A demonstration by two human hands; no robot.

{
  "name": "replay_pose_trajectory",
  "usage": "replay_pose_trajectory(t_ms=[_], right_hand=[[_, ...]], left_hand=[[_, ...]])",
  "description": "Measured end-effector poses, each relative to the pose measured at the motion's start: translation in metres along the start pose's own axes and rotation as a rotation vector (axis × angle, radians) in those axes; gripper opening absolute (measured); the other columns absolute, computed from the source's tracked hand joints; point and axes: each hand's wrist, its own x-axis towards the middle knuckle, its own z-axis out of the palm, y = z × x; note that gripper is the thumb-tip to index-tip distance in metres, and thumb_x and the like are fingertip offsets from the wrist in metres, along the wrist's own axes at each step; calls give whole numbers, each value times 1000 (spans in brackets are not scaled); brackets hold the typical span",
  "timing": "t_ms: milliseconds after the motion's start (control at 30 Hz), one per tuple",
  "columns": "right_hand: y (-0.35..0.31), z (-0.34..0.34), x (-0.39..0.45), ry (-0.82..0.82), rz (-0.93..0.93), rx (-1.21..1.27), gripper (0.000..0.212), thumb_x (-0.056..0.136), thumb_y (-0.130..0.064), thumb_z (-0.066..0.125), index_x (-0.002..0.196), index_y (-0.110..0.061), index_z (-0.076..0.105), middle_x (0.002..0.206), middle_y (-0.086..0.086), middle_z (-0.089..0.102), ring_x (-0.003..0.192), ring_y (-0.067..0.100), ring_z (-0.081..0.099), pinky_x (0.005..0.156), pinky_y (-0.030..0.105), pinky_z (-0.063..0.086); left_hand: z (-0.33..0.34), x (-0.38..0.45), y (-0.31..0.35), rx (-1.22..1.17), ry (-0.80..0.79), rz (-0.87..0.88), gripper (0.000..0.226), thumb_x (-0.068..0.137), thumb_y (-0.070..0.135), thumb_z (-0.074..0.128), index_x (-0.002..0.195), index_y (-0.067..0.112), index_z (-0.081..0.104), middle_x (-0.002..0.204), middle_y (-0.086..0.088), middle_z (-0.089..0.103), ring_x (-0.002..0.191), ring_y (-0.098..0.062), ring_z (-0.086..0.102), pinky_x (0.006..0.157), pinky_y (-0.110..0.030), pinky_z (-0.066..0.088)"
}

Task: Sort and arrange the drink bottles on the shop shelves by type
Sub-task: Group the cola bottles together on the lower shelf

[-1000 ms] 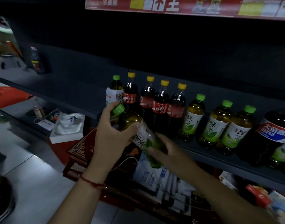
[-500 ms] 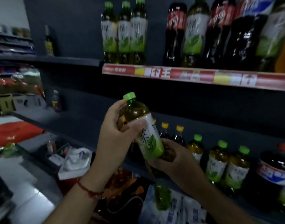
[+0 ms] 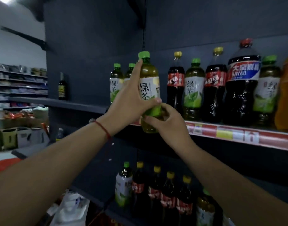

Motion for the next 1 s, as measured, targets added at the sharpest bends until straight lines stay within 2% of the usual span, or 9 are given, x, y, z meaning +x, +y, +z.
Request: replay_pose_trajectory(t_ms=[233,300,400,467,567,667,733,867,1000], right_hand=[[-12,-21,76,-113,53,-441,52,79,-39,75,123,-19,57,119,-1,65,102,13,62,87,29,50],[-26,-35,93,-90,-28,-613,65,82,-40,71,138,-19,47,136,1,54,119,17,53,92,29,43],[-52,-54,120,14,-222,-814,64,85,-38,66,142,-17,42,141,5,47,121,20,50,86,28,39],[-65,-63,141,59,-291,-965,62,86,-36,63,141,-16,42,140,9,45,122,25,49,89,34,43],[-76,-70,168,82,-315,-1198,62,86,-34,60,140,-14,41,137,13,43,123,31,45,94,42,42],[-81,-72,189,62,-313,-1356,65,87,-39,60,142,-12,39,140,15,42,128,34,41,101,44,37],[-79,-72,200,41,-260,-1430,69,88,-47,59,143,-12,37,142,16,42,130,34,41,104,45,34],[-70,-72,206,6,-174,-1436,65,89,-52,57,136,-10,42,137,14,48,124,34,47,99,43,38],[-66,-76,200,72,-260,-1360,60,88,-45,61,134,-11,42,135,12,47,120,32,50,90,41,42]], left_hand=[[22,63,-37,-59,38,-17,111,74,22,84,155,35,9,113,12,59,92,-11,67,85,-41,59],[30,72,-48,-70,41,-9,111,74,20,85,155,35,10,120,15,55,96,-10,65,88,-42,58],[39,81,-60,-84,4,3,112,77,15,84,157,32,7,124,11,58,95,-7,66,90,-40,57],[47,85,-64,-46,3,2,112,76,20,85,156,33,7,110,5,65,90,-10,68,87,-40,58],[58,88,-63,36,26,17,111,74,37,83,154,40,6,120,-5,59,96,-20,62,88,-43,55],[63,92,-60,134,26,16,106,80,35,79,156,39,5,131,-10,44,89,-13,52,76,-27,47],[65,94,-58,197,11,8,102,83,35,76,156,36,4,136,-12,41,87,-10,50,66,-20,39],[67,99,-57,491,6,63,105,83,51,71,158,28,1,141,-13,45,115,-28,56,90,-43,52],[66,100,-58,678,-9,114,106,83,62,61,158,20,-2,136,-15,49,112,-27,57,90,-43,54]])
